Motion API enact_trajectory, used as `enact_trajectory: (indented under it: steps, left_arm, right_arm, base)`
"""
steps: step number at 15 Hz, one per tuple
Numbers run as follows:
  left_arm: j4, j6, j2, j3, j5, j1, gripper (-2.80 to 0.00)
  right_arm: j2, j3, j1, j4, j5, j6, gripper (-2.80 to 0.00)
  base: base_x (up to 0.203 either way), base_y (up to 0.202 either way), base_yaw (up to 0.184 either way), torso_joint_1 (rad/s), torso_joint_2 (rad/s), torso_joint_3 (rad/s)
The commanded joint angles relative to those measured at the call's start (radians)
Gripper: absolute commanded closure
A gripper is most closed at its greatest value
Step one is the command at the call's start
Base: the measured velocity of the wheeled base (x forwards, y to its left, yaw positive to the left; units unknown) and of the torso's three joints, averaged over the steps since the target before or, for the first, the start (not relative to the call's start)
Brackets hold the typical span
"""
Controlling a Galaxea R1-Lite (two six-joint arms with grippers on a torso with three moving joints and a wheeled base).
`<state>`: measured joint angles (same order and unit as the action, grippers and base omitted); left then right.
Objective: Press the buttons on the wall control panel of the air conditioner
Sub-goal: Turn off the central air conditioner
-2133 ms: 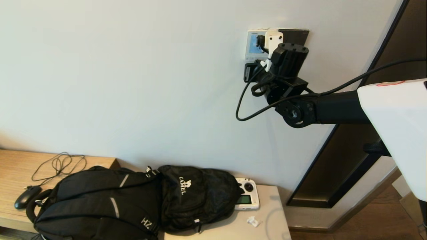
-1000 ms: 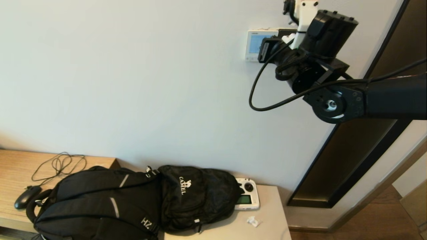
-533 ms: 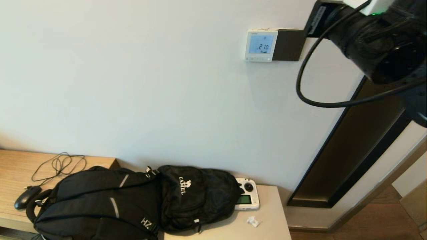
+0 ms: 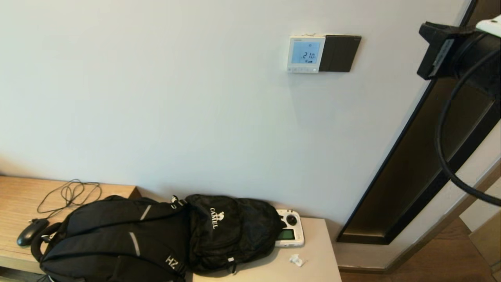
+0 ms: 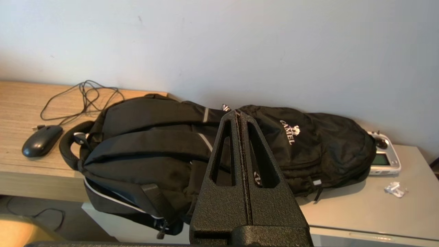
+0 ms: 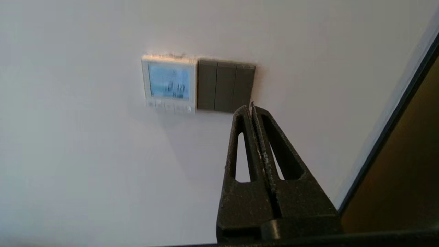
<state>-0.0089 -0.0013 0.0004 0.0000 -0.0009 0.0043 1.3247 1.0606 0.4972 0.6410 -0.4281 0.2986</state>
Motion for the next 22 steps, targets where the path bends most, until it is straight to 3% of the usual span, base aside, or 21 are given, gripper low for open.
enact_trajectory:
  steps: [1, 5, 7, 10, 14, 18, 22]
  left_arm:
    - [0.000, 0.000, -0.001, 0.000, 0.000, 0.000, 0.00]
    - [0.000, 0.000, -0.001, 0.000, -0.001, 0.000, 0.00]
    - [0.000, 0.000, 0.000, 0.000, 0.001, 0.000, 0.00]
    - [0.000, 0.000, -0.001, 0.000, 0.001, 0.000, 0.00]
    - [0.000, 0.000, -0.001, 0.000, 0.001, 0.000, 0.00]
    - [0.000, 0.000, 0.000, 0.000, 0.000, 0.000, 0.00]
    - [0.000, 0.000, -0.001, 0.000, 0.001, 0.000, 0.00]
  right_arm:
    - [-0.071, -0.080, 0.003, -0.015, -0.001, 0.002, 0.00]
    - [-0.253, -0.316, -0.045, -0.083, 0.030, -0.006, 0.00]
    - [-0.368, -0.472, -0.099, -0.148, 0.070, -0.063, 0.00]
    - [-0.573, -0.658, -0.243, -0.265, 0.210, -0.224, 0.00]
    - [-0.851, -0.872, -0.371, -0.396, 0.416, -0.287, 0.00]
    - [-1.055, -0.989, -0.395, -0.515, 0.457, -0.281, 0.00]
    - [-1.052, -1.062, -0.398, -0.474, 0.460, -0.278, 0.00]
  base:
    - [0.000, 0.000, 0.000, 0.000, 0.00, 0.000]
    - [0.000, 0.000, 0.000, 0.000, 0.00, 0.000]
    - [0.000, 0.000, 0.000, 0.000, 0.00, 0.000]
    - [0.000, 0.000, 0.000, 0.000, 0.00, 0.000]
    - [0.000, 0.000, 0.000, 0.000, 0.00, 0.000]
    - [0.000, 0.000, 0.000, 0.000, 0.00, 0.000]
    - [0.000, 0.000, 0.000, 0.000, 0.00, 0.000]
